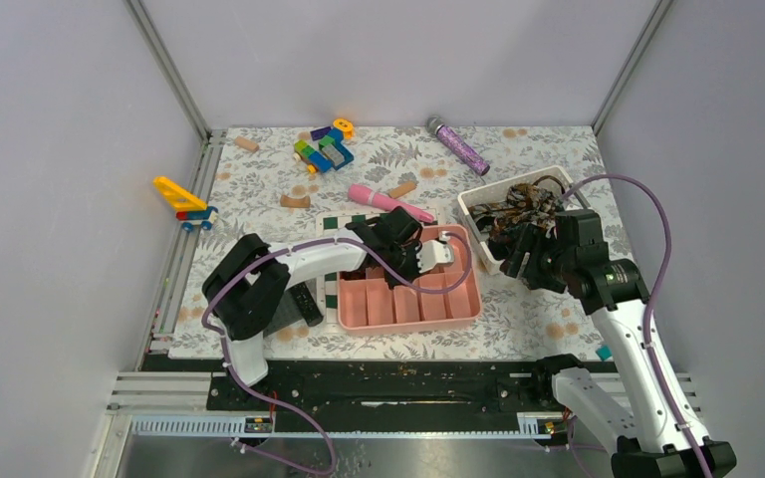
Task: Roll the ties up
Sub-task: Pick up the storage box at the center of the board.
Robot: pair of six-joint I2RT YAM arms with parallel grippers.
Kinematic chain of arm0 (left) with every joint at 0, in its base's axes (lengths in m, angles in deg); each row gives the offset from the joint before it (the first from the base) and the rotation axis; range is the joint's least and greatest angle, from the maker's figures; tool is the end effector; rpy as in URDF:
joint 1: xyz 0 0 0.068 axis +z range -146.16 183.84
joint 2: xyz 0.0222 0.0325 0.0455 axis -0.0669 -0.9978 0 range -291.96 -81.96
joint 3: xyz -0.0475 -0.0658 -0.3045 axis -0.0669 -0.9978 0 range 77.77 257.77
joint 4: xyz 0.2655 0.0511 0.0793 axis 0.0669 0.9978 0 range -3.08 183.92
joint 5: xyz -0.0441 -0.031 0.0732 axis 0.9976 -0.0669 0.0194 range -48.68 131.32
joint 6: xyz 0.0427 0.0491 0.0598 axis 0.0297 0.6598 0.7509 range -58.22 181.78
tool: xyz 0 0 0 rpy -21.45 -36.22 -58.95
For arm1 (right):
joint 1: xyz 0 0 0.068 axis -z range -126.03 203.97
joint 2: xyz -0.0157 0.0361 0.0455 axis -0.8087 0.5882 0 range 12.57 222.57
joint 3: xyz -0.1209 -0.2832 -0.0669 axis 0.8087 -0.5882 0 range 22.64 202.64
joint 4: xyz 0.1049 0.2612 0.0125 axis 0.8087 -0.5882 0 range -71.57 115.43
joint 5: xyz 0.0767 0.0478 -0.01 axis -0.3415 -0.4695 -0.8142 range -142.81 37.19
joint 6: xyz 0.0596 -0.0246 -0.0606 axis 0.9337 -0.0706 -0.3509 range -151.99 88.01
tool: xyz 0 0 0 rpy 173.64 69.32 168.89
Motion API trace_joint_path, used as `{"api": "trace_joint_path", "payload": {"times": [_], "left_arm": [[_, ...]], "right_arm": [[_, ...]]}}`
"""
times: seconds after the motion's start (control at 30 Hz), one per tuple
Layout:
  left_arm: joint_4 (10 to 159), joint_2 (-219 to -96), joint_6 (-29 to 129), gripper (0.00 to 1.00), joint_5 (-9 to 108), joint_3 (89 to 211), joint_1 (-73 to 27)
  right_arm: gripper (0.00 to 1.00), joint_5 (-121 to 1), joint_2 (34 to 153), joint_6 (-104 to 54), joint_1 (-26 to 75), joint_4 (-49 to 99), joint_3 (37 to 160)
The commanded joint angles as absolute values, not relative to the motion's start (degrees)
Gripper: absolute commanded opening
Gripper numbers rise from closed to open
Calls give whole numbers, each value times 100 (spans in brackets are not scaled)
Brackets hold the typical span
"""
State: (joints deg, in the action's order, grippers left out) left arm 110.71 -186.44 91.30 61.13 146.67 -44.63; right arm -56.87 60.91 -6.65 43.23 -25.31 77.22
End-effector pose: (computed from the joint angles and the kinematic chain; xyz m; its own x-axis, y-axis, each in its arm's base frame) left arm 0.2611 -0.3351 0.1777 -0.0931 0.8042 -0.5870 0.9936 0.1130 -0.0028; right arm 0.1785 0.0395 0.3250 -0.7231 0.2974 -0.6235 0.0818 0.9331 0.3502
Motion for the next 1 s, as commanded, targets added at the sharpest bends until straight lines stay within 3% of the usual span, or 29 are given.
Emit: {"api": "trace_joint_path", "payload": {"times": [0.0, 0.47, 0.97], "left_arm": [[11468, -18172, 8878, 0, 5659, 15261, -4398], [11996, -17296, 8239, 0, 5202, 16423, -3305], [11850, -18401, 7682, 0, 3818, 17861, -697]], "right_arm": [[75, -5738, 5938, -561, 4367, -2442, 7721], [77, -5734, 5647, -187, 4365, -2211, 7755], [78, -6142, 5823, -16, 4364, -2043, 7560]]}}
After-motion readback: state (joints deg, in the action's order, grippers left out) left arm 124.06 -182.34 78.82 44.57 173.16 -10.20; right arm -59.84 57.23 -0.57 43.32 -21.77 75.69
